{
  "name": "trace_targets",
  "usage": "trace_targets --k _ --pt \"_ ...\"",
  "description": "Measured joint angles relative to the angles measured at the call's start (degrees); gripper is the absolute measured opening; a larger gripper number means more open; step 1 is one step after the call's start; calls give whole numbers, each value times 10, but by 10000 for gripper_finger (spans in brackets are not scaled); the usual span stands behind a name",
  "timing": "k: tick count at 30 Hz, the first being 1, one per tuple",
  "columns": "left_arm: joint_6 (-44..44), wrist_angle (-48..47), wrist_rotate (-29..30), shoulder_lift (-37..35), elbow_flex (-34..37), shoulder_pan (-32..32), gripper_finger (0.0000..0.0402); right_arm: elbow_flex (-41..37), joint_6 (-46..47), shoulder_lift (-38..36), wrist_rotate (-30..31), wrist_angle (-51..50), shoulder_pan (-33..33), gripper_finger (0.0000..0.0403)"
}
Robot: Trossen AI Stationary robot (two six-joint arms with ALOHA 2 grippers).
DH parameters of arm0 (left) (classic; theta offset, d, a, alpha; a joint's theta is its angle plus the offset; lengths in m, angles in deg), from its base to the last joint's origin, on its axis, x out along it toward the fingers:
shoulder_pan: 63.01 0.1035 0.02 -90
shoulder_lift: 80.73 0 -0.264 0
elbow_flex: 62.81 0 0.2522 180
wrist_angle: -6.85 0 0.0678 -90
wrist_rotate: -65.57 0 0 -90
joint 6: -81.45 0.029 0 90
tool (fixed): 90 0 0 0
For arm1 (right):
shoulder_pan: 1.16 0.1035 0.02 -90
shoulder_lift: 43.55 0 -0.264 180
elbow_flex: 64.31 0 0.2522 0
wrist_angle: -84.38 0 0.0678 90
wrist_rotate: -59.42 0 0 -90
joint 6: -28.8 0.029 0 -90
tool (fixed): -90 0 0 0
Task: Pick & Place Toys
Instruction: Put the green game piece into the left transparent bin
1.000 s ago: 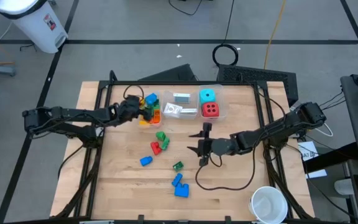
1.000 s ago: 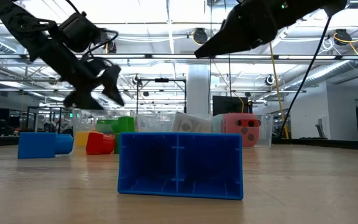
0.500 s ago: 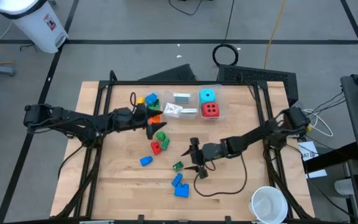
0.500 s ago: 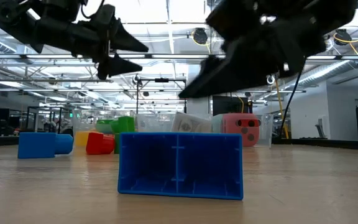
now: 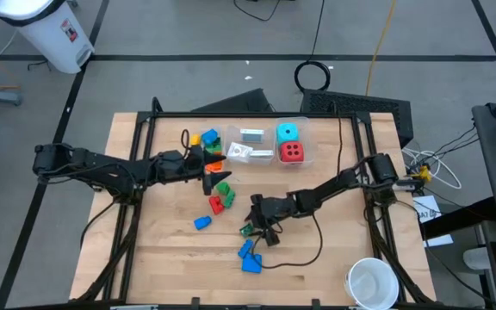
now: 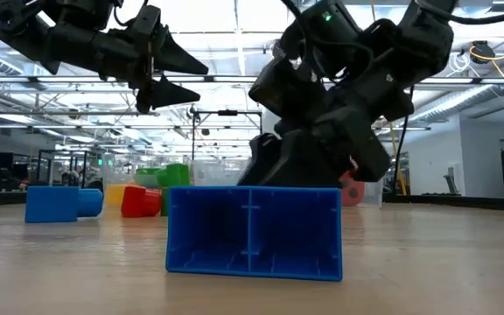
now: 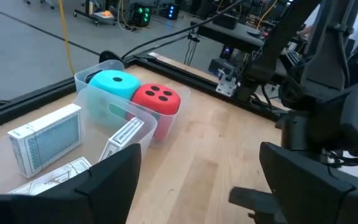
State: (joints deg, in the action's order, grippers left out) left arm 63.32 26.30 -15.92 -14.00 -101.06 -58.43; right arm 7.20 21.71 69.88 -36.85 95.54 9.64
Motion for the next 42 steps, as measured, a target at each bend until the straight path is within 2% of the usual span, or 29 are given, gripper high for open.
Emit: trace_targets --k 13,19,23,27,32,38,42 --pt "-21 -1 -1 0 0 -2 328 0 -13 0 0 4 -3 104" --pt "-25 -1 -1 0 0 -2 328 -1 -15 -5 0 -2 -3 110" --pt "-71 -1 -1 0 0 -3 328 -1 -41 -42 9 -40 -3 116" --pt "-99 -1 -1 0 0 -8 328 -1 -83 -100 91 -107 10 102" --pt "-148 2 -1 0 0 -23 328 -1 -151 -158 273 -147 42 102" --pt "-159 15 11 0 0 -52 328 -1 -238 -180 470 -104 72 100" --pt "-156 24 34 6 0 -72 328 -1 -283 -180 525 -48 78 99"
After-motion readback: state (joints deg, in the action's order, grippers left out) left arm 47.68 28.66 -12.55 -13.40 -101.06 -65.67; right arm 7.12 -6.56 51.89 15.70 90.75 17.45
